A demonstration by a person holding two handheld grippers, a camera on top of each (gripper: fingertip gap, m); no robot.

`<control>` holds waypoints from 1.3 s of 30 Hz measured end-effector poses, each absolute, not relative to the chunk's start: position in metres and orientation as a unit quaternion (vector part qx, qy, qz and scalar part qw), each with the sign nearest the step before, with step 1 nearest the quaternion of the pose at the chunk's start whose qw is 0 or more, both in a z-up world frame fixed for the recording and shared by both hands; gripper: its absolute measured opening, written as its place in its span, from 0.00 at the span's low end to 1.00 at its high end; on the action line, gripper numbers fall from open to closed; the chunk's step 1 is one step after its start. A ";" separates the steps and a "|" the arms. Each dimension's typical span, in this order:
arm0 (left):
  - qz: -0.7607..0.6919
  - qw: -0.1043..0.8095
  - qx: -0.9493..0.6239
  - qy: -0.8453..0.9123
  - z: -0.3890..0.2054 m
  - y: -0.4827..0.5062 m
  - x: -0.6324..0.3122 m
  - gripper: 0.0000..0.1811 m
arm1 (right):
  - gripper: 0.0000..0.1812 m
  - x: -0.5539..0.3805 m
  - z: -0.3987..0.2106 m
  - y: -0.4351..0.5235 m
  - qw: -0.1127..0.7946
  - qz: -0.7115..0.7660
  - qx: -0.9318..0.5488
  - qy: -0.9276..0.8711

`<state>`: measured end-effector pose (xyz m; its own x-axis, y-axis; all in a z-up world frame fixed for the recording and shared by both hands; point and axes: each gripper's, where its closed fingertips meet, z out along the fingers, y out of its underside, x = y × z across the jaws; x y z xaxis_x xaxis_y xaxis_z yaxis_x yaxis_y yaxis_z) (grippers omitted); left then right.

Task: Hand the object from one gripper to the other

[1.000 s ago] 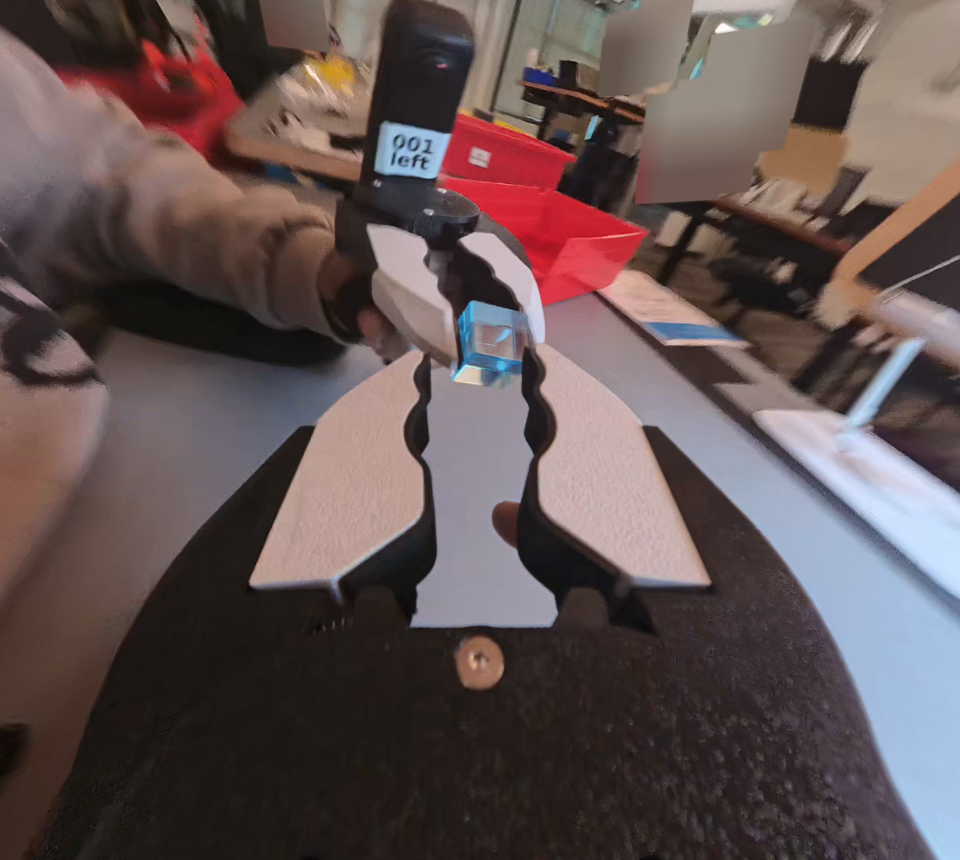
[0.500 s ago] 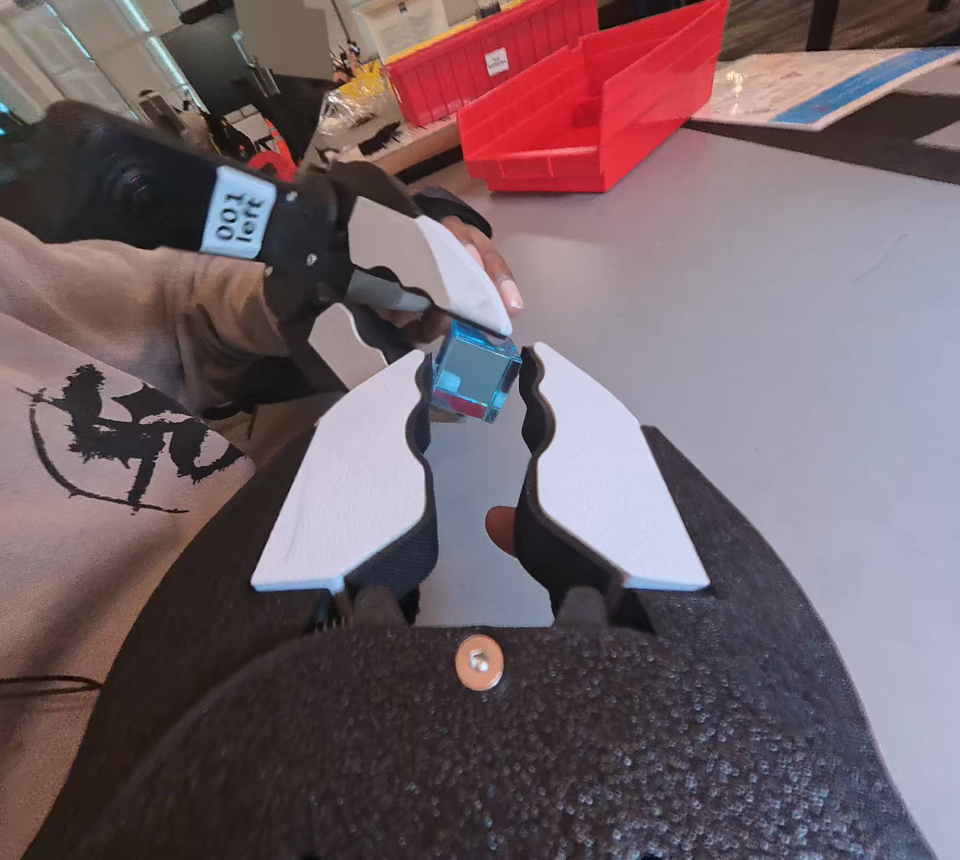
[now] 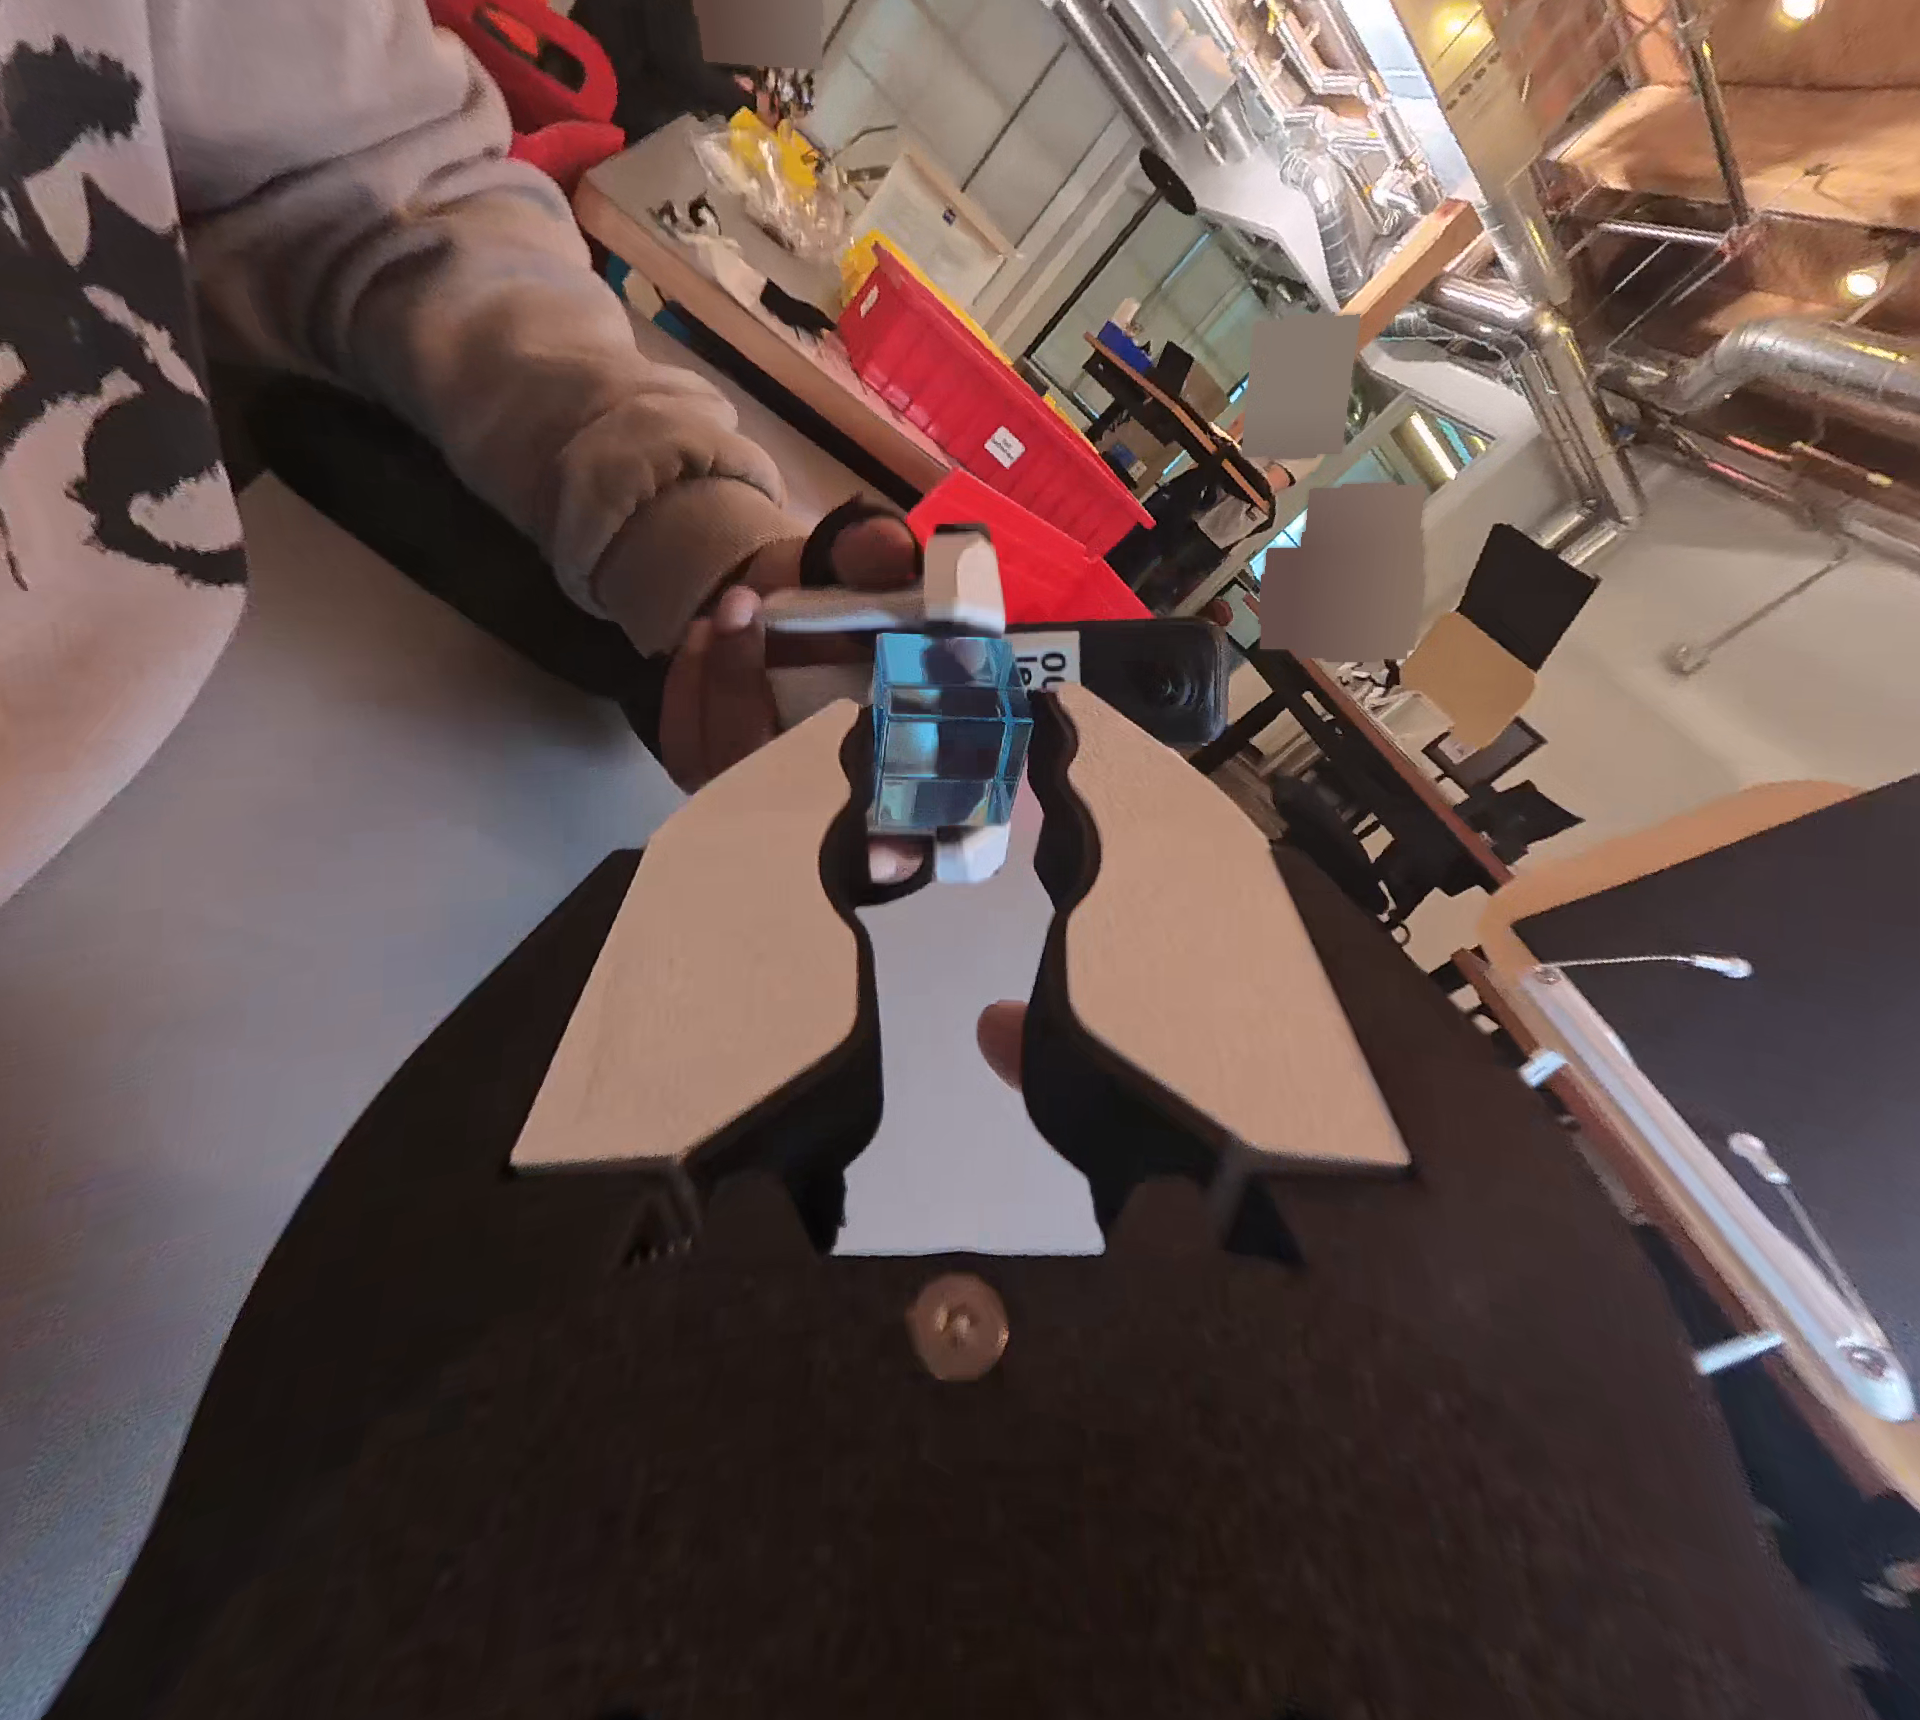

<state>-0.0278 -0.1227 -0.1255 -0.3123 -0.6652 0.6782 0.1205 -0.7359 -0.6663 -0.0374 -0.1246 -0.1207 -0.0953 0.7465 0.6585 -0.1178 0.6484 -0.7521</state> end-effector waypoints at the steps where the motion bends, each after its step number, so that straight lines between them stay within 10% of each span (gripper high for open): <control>1: -0.775 0.249 -0.522 0.256 -0.123 -0.125 -0.026 0.21 | 0.16 -0.038 -0.123 -0.124 0.633 0.326 -0.234 -0.662; 10: -0.632 0.379 -0.609 0.292 -0.142 -0.098 -0.029 0.16 | 0.16 -0.046 -0.141 -0.096 0.637 0.254 -0.287 -0.668; 17: -0.218 0.599 -0.635 0.437 -0.155 -0.065 -0.052 0.16 | 0.24 -0.051 -0.149 -0.068 0.437 0.493 -0.512 -0.551; 28: 0.118 0.649 -0.505 0.557 -0.166 -0.067 -0.041 0.15 | 0.14 -0.060 -0.167 -0.075 0.338 0.541 -0.597 -0.487; 39: -0.487 0.530 -0.613 0.325 -0.131 -0.079 -0.048 0.25 | 0.14 -0.035 -0.118 -0.086 0.519 0.507 -0.390 -0.567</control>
